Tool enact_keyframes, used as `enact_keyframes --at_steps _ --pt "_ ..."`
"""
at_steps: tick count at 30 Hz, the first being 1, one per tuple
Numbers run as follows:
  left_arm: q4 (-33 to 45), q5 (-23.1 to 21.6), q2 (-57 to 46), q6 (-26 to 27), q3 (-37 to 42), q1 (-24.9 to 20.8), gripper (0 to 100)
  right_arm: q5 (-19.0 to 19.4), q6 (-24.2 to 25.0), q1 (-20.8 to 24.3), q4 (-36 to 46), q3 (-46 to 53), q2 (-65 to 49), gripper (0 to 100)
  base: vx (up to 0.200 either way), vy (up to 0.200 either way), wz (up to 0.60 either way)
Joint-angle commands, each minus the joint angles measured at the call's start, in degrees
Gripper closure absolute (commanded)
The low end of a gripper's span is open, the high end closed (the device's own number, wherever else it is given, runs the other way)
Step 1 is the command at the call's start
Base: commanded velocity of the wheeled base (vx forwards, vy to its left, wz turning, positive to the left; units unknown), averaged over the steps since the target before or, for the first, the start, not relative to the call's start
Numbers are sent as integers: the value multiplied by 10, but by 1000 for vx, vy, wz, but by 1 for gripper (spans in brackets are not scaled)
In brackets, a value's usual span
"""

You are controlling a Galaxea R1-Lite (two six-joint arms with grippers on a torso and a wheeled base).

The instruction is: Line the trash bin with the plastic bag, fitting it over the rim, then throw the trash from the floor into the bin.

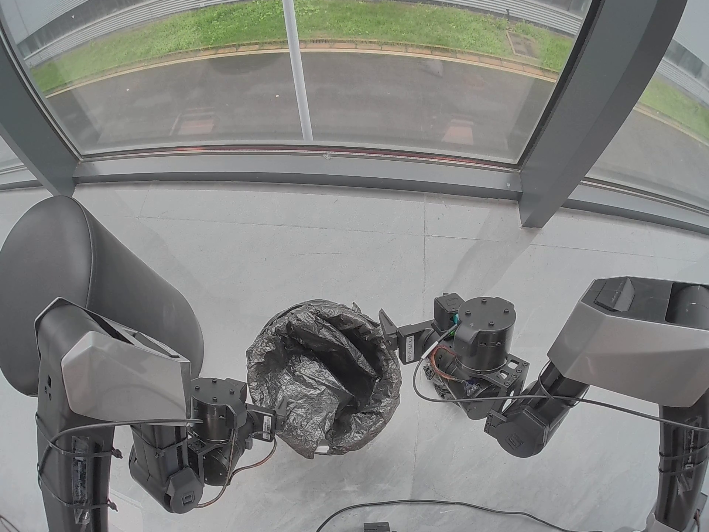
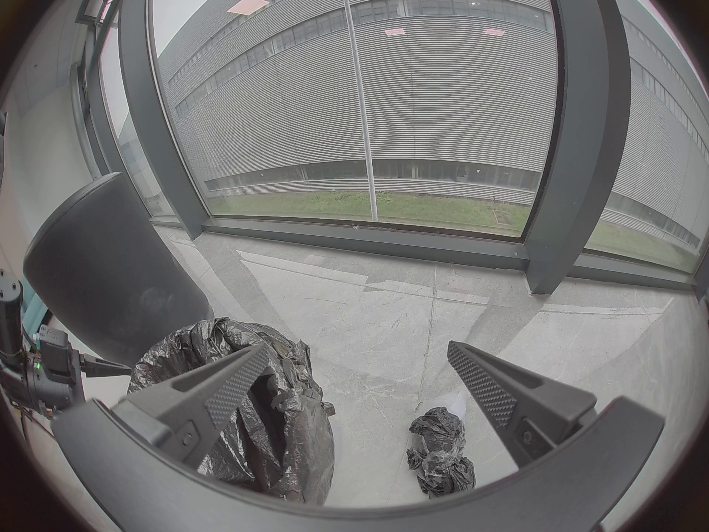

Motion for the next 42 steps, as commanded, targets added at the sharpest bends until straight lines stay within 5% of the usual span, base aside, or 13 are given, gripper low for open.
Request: enact_keyframes --at_steps 1,27,42 --pt "-2 0 20 2 3 0 0 0 0 1 0 0 3 0 0 0 0" --pt "-2 3 52 53 -74 11 0 0 0 0 0 -2 10 0 0 0 0" --pt "-1 -13 -196 -29 -49 46 0 -1 -3 -5 8 -2 12 0 0 0 0"
